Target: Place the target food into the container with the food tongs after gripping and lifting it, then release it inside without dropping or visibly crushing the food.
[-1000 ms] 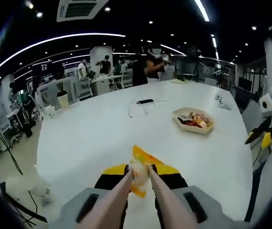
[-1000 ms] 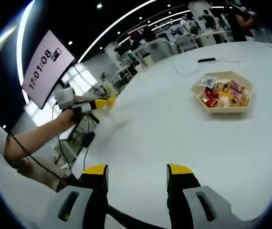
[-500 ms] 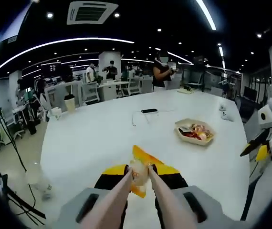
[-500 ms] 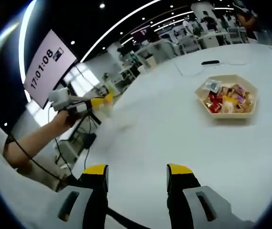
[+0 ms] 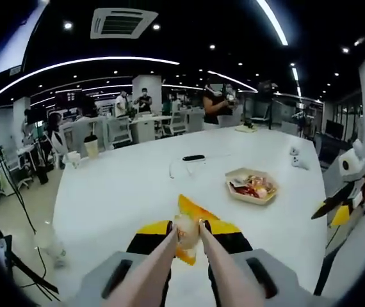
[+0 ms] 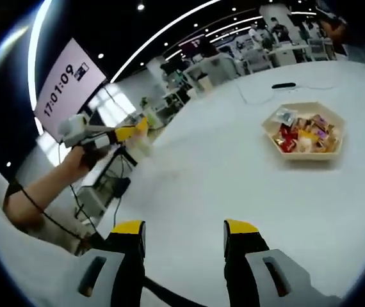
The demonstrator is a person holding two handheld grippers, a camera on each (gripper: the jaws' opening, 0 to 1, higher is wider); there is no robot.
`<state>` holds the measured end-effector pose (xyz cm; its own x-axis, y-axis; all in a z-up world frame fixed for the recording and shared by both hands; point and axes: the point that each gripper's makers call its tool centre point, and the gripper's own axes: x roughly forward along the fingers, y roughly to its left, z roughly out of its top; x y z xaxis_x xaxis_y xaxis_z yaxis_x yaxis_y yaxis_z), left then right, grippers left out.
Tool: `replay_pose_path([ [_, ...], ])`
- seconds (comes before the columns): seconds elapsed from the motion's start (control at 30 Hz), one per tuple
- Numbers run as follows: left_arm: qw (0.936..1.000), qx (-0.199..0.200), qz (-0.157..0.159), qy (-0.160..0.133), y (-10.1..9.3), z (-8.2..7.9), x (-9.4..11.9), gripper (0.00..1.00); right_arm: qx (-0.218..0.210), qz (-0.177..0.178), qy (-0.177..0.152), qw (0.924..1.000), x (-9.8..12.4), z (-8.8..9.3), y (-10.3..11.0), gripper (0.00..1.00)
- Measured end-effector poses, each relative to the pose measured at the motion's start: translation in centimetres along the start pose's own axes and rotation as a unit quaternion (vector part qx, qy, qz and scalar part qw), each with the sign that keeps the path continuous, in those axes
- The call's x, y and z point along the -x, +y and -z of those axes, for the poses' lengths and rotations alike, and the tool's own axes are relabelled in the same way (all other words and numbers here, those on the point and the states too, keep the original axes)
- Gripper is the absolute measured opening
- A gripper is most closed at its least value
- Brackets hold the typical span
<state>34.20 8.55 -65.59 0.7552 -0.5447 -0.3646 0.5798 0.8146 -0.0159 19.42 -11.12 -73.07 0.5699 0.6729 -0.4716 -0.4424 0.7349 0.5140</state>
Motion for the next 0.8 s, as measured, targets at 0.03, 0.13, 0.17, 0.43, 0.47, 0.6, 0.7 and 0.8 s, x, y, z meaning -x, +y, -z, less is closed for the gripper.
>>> replay_pose_path([
  [0.03, 1.0000, 0.000, 0.004, 0.002, -0.4, -0.1, -0.1, 0.18, -0.001, 0.000, -0.003, 1.0000, 0.1, -0.1, 0.0, 0.49],
  [0.13, 0.9999, -0.006, 0.012, 0.004, -1.2, -0.4, -0.3, 0.18, -0.004, 0.002, -0.008, 1.0000, 0.2, -0.3, -0.2, 0.49],
  [0.17, 0.9999, -0.006, 0.012, 0.005, -1.3, -0.4, -0.4, 0.18, -0.005, 0.003, -0.008, 1.0000, 0.2, -0.2, -0.3, 0.49],
  [0.43, 0.9997, 0.016, 0.016, 0.008, -2.3, -1.4, -1.2, 0.18, -0.005, 0.006, -0.016, 0.9998, 0.6, -0.7, -0.6, 0.48],
  [0.47, 0.9997, 0.015, 0.018, 0.008, -2.6, -1.6, -1.3, 0.18, -0.006, 0.007, -0.017, 0.9998, 0.7, -0.7, -0.6, 0.48],
  [0.6, 0.9996, 0.009, 0.027, 0.007, -3.4, -2.0, -1.8, 0.18, -0.007, 0.009, -0.015, 0.9998, 0.9, -0.4, -0.8, 0.48],
  [0.7, 0.9994, 0.008, 0.033, 0.008, -4.0, -2.3, -2.2, 0.18, -0.008, 0.011, -0.017, 0.9998, 1.0, -0.5, -1.0, 0.48],
  [0.8, 0.9992, 0.005, 0.038, 0.007, -4.6, -2.5, -2.6, 0.18, -0.008, 0.013, -0.020, 0.9997, 1.2, -0.7, -1.1, 0.48],
])
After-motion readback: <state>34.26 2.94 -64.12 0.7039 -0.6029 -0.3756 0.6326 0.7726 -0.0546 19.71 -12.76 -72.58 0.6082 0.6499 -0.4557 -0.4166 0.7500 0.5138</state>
